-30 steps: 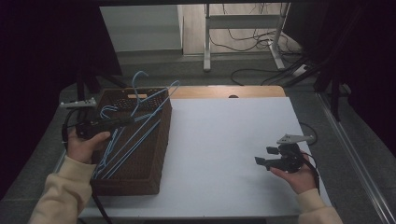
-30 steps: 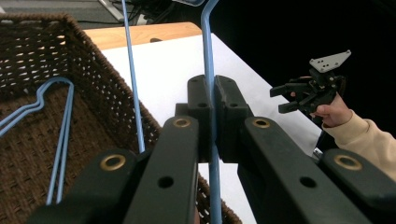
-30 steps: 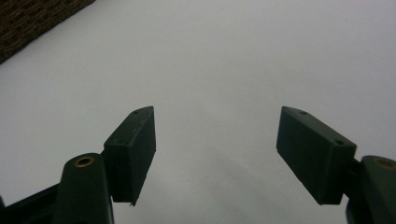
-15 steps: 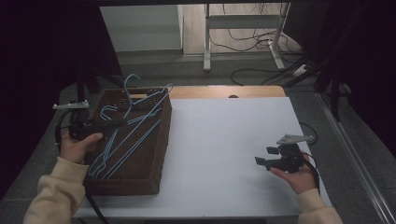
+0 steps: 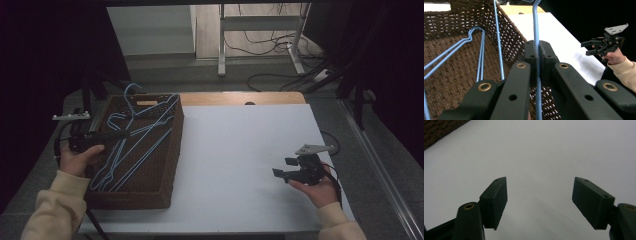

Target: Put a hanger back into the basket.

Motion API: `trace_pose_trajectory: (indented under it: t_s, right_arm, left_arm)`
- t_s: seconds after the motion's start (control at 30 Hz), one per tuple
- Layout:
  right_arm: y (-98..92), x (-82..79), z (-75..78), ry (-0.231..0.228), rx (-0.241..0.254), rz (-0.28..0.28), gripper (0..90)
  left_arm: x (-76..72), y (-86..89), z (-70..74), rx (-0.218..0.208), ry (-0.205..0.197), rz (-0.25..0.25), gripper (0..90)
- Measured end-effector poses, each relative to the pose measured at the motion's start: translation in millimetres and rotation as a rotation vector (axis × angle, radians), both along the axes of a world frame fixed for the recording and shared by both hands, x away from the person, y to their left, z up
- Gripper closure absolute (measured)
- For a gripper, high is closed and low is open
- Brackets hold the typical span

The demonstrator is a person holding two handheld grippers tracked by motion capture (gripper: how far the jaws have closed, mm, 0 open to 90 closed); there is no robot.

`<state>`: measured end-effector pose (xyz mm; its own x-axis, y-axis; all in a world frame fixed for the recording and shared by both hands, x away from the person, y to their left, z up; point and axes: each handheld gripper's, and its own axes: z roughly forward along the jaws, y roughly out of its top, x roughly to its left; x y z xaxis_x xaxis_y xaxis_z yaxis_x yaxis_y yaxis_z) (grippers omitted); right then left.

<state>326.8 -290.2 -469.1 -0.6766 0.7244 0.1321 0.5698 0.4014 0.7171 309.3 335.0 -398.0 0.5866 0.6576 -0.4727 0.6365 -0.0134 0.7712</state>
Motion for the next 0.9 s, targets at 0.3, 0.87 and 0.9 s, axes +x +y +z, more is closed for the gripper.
trace_pose_trajectory:
  t_s: [0.3,0.87,0.9]
  right_arm:
    - [0.1,0.3,-0.5,0.003,-0.001,-0.001,28.2]
    - [0.5,0.5,-1.0,0.005,-0.007,0.002,28.2]
    - [0.4,0.6,-1.0,0.005,-0.007,0.002,28.2]
  left_arm:
    - [0.0,7.9,-9.4,0.019,0.023,0.012,86.3]
    - [15.7,-1.5,-44.1,0.061,0.104,0.001,86.3]
    - [16.0,-1.2,-47.6,0.068,0.115,0.004,86.3]
